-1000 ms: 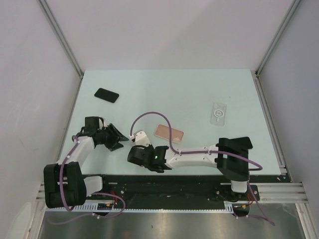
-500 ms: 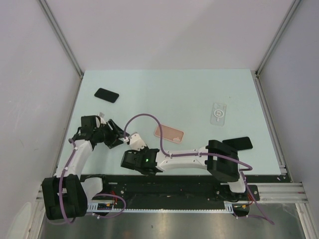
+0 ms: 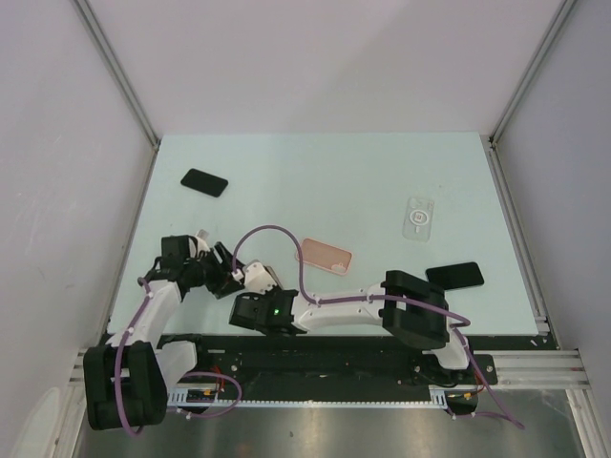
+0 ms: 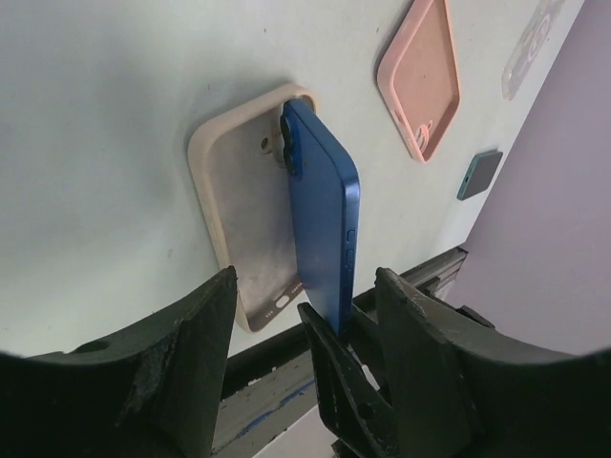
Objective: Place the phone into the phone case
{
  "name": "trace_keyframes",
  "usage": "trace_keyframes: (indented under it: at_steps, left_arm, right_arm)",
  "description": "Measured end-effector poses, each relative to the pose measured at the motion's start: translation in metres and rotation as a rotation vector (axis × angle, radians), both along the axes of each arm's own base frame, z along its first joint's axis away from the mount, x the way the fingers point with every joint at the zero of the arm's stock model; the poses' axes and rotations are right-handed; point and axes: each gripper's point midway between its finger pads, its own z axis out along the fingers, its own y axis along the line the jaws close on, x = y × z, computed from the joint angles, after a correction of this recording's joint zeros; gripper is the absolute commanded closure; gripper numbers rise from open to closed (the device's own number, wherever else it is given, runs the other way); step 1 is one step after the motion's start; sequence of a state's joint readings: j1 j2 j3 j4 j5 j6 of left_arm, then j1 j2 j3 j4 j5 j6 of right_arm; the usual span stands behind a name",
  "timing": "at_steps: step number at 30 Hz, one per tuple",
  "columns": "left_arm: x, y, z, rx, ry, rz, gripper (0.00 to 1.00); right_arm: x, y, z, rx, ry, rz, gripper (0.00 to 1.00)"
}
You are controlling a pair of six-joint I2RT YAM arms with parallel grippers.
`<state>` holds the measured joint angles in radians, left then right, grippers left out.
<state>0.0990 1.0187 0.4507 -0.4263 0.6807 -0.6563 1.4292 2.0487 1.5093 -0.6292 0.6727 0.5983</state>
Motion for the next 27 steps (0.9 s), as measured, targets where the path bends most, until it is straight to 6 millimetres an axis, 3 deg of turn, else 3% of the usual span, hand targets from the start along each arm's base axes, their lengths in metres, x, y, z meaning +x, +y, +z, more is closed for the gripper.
trace_keyframes:
  at_steps: [10,27]
  left_arm:
    - [-0.004,-0.008,-0.003,0.004,0.025,-0.013,0.37]
    - [-0.004,-0.004,-0.020,0.052,0.068,0.007,0.43]
  right_arm:
    - [-0.004,0.007,-0.001,0.024,0.020,0.013,0.57]
    - [-0.005,0.010,-0.002,0.040,0.037,0.018,0.48]
